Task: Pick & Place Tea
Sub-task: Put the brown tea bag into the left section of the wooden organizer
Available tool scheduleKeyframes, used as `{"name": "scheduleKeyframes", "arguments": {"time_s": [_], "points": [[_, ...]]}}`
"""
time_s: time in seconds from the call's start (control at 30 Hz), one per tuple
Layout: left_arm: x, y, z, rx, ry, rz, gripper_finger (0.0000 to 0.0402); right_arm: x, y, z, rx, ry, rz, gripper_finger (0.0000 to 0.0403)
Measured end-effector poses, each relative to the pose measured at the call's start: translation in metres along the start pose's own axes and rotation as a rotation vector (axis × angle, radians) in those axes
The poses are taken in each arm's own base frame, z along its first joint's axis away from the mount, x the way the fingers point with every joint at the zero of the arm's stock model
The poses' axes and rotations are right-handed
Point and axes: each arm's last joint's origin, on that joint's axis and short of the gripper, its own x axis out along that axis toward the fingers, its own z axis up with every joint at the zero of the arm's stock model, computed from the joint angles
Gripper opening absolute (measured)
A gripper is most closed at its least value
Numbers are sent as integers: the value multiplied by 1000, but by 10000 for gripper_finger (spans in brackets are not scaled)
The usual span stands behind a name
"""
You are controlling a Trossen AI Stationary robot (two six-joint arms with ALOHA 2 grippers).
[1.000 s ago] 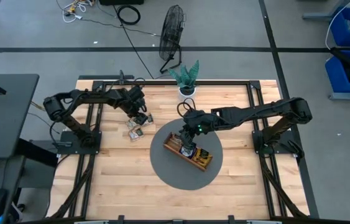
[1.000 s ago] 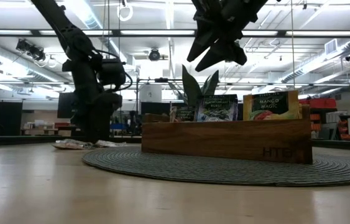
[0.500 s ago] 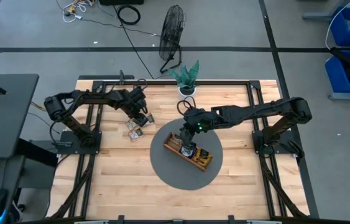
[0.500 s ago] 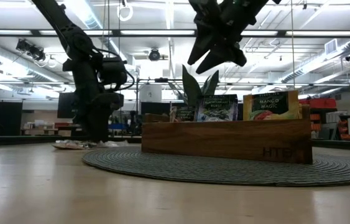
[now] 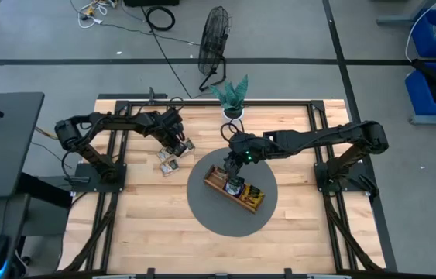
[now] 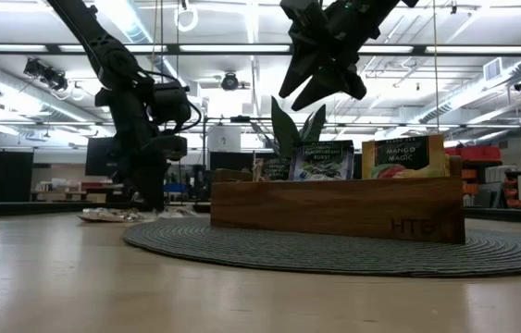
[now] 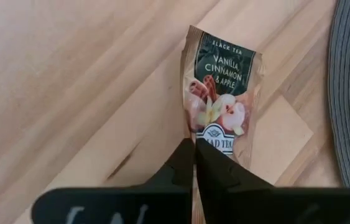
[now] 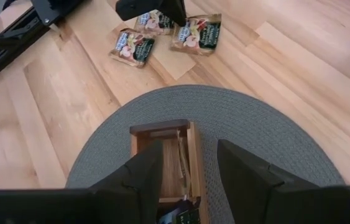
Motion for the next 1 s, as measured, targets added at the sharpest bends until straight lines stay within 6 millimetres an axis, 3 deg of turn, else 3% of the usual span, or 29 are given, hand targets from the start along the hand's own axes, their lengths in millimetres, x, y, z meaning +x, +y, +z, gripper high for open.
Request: {"name": "scheduleKeyframes", "arguments": {"time_s": [0.23, 0.47, 0.77, 1.0], "points": [[-12, -5, 0, -20, -19, -77, 4, 0, 2, 4, 33, -30, 27, 160], [-46, -21, 0, 19, -141, -135, 3, -5, 1, 23, 120, -55, 136, 160], [-99, -54, -8, 134, -388, -242, 3, -21, 1, 56, 190, -115, 278, 160], [-117, -83, -18, 228, -512, -299, 2, -29, -7, 74, 227, -163, 291, 160]]}}
